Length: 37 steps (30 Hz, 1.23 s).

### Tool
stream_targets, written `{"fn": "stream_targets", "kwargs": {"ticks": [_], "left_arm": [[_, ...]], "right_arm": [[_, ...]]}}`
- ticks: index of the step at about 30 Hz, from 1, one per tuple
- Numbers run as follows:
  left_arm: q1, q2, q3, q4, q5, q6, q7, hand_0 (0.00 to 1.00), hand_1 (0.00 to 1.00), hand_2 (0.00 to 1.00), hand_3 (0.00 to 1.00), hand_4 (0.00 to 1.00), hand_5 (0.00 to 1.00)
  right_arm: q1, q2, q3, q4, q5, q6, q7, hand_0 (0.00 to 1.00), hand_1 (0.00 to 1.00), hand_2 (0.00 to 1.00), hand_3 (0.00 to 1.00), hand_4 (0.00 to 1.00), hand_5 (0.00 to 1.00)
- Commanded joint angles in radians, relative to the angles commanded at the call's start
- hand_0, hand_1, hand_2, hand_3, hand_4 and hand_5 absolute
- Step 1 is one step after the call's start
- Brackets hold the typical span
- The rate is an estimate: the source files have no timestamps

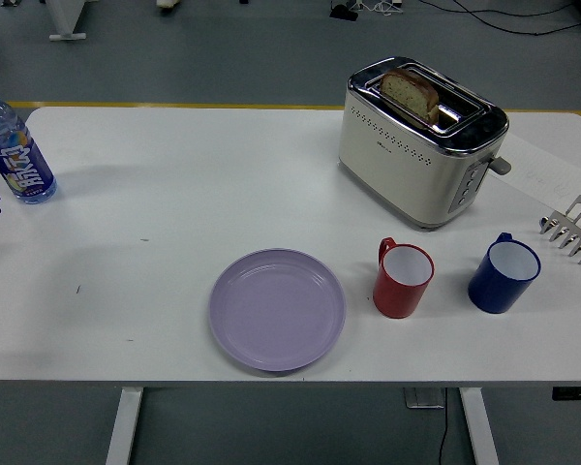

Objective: Push plate across desktop

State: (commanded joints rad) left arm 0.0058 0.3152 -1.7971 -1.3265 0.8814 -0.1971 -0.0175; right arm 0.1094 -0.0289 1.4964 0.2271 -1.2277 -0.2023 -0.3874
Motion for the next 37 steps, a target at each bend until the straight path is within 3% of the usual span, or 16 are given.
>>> {"fn": "stream_targets", "kwargs": {"ticks": [2, 3, 8, 9, 14, 15, 20, 21, 26, 27, 28, 37], "left_arm": [[-0.001, 0.0, 0.001, 0.0, 0.0, 0.002, -0.004, 0.771, 0.779, 0.756, 0.712, 0.596, 0.998], [-0.004, 0.001, 0.003, 0.001, -0.001, 0.006, -0.01, 0.714, 0.761, 0.747, 0.713, 0.652, 0.998], [-0.011, 0.001, 0.004, 0.002, -0.004, 0.032, -0.035, 0.714, 0.761, 0.747, 0.713, 0.652, 0.998], [-0.012, 0.001, 0.003, 0.002, -0.003, 0.034, -0.037, 0.689, 0.751, 0.743, 0.713, 0.709, 0.998], [-0.013, 0.0, 0.001, 0.001, -0.01, 0.046, -0.05, 0.689, 0.751, 0.743, 0.713, 0.709, 0.998], [-0.013, 0.0, 0.001, 0.001, -0.013, 0.049, -0.054, 0.747, 0.814, 0.794, 0.724, 0.714, 0.998], [-0.012, -0.003, 0.003, 0.001, -0.028, 0.069, -0.082, 0.747, 0.814, 0.794, 0.724, 0.714, 0.998], [-0.012, -0.003, 0.003, 0.001, -0.03, 0.071, -0.084, 0.816, 0.882, 0.884, 0.776, 0.721, 0.998], [-0.012, -0.003, 0.001, 0.004, -0.033, 0.087, -0.098, 0.816, 0.882, 0.884, 0.776, 0.721, 0.998], [-0.012, -0.003, 0.0, 0.004, -0.035, 0.091, -0.101, 0.83, 0.886, 0.905, 0.841, 0.797, 0.998], [-0.012, -0.004, 0.0, 0.005, -0.037, 0.093, -0.104, 0.83, 0.886, 0.905, 0.841, 0.797, 0.998], [-0.006, -0.004, -0.011, 0.003, -0.019, 0.075, -0.1, 0.828, 0.875, 0.903, 0.853, 0.862, 0.998]], "right_arm": [[0.002, -0.001, 0.0, -0.001, 0.001, 0.001, 0.004, 0.636, 0.593, 0.655, 0.751, 0.465, 0.516], [0.004, -0.002, 0.0, -0.002, 0.002, 0.001, 0.006, 0.636, 0.593, 0.656, 0.75, 0.465, 0.515], [0.012, -0.004, -0.003, -0.004, 0.008, 0.001, 0.011, 0.636, 0.593, 0.656, 0.75, 0.465, 0.515], [0.013, -0.004, -0.004, -0.004, 0.009, 0.001, 0.011, 0.636, 0.593, 0.655, 0.75, 0.465, 0.515], [0.016, -0.006, -0.005, -0.004, 0.008, 0.002, 0.012, 0.636, 0.593, 0.655, 0.75, 0.465, 0.515], [0.017, -0.006, -0.004, -0.004, 0.007, 0.002, 0.012, 0.636, 0.593, 0.656, 0.75, 0.465, 0.515], [0.019, -0.008, -0.009, -0.004, 0.007, 0.003, 0.01, 0.636, 0.593, 0.656, 0.75, 0.465, 0.515], [0.019, -0.008, -0.009, -0.004, 0.007, 0.003, 0.009, 0.636, 0.593, 0.655, 0.749, 0.465, 0.515], [0.022, -0.008, -0.012, -0.003, 0.002, 0.003, 0.006, 0.636, 0.593, 0.655, 0.749, 0.465, 0.515], [0.023, -0.008, -0.012, -0.003, 0.003, 0.002, 0.005, 0.636, 0.593, 0.655, 0.75, 0.464, 0.516], [0.024, -0.008, -0.013, -0.003, 0.004, 0.002, 0.005, 0.636, 0.593, 0.655, 0.75, 0.464, 0.516], [0.031, -0.008, -0.022, 0.0, -0.003, 0.001, -0.008, 0.636, 0.593, 0.656, 0.75, 0.464, 0.516]]}}
